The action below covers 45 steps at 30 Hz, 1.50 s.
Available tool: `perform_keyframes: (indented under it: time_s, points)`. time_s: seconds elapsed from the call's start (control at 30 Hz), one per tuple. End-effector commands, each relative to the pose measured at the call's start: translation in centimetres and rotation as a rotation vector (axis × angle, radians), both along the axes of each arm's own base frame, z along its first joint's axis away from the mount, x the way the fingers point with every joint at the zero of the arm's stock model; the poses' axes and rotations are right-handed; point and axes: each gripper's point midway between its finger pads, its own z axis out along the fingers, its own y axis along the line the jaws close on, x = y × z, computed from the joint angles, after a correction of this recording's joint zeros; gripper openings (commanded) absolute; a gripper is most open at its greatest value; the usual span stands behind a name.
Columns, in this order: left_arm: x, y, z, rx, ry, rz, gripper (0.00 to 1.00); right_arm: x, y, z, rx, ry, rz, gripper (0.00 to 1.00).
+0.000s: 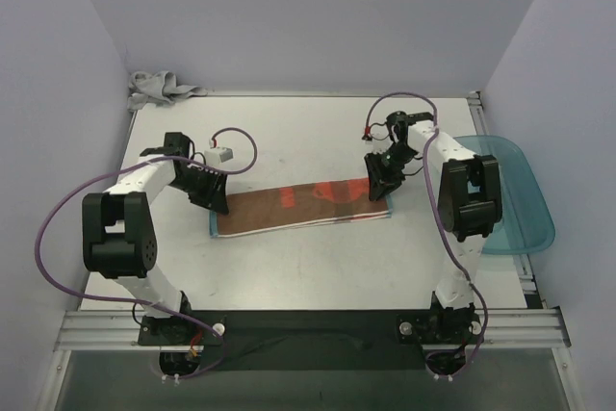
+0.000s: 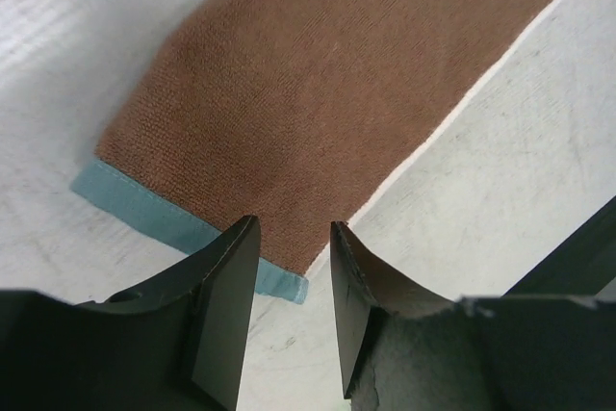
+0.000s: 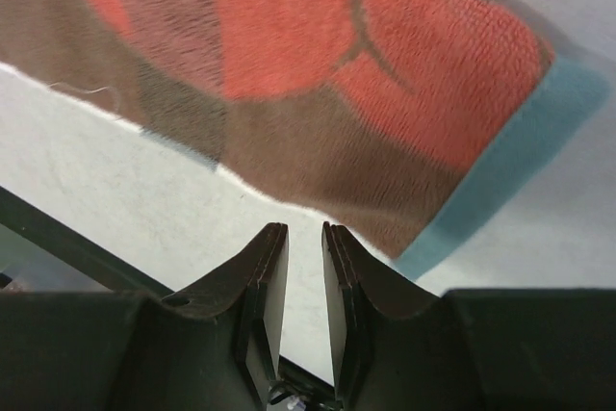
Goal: Roll the towels
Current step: Fold the towel
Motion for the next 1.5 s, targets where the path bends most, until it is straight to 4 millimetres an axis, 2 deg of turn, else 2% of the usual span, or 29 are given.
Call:
perform_keyframes:
  time_s: [0.0,0.17,0.3,0.37,0.43,0.47,0.57,0.67,0.7,0.83,1.03,1.2,1.47]
  points:
    - [-1.0,1.0,-2.0,0.066,0.077,-0.003,0.45,-1.7,-1.0,-2.9,-0.048,0.142,-0.031,0.23]
    - [-1.5,2.4,-4.2,0.147,0.146,0.008,0.44,-1.1,-2.6,-4.2,-0.145,0.15,-0.054,0.24]
    - [-2.0,3.7,-5.4,0.203,0.187,0.032,0.44,-0.9,-3.1,-4.0,-0.167,0.142,-0.051,0.24]
    - [-1.9,3.2,-4.9,0.159,0.18,0.029,0.45,-1.0,-2.5,-2.6,-0.113,0.124,-0.041,0.25]
    - [-1.7,2.3,-3.6,0.101,0.141,0.021,0.48,-1.0,-1.6,-1.3,-0.05,0.101,-0.044,0.29]
    - [-1.7,1.5,-2.9,0.056,0.127,0.013,0.5,-0.8,-1.5,0.1,-0.03,0.063,-0.049,0.31]
    - [-1.4,0.6,-1.1,0.003,0.081,0.011,0.54,-0.1,-2.0,2.4,-0.008,-0.011,-0.1,0.36]
    - [-1.0,0.4,-0.3,-0.008,0.059,0.016,0.57,1.0,-3.2,3.1,-0.036,-0.06,-0.168,0.4]
    - [-1.0,0.3,-0.1,-0.012,0.056,0.015,0.58,1.4,-3.9,2.9,-0.063,-0.065,-0.202,0.43]
    - [-0.8,0.3,-0.1,-0.011,0.062,0.019,0.62,1.6,-5.0,1.1,-0.117,-0.01,-0.261,0.44]
    - [-0.4,0.5,0.1,0.0,0.052,0.027,0.65,0.8,-4.9,-1.8,-0.137,0.083,-0.293,0.43]
    - [0.2,0.6,0.5,0.004,0.037,0.033,0.66,0.2,-4.4,-3.8,-0.132,0.151,-0.284,0.42]
    - [0.5,0.6,0.7,0.002,0.033,0.038,0.66,-0.7,-2.7,-4.9,-0.078,0.221,-0.269,0.37]
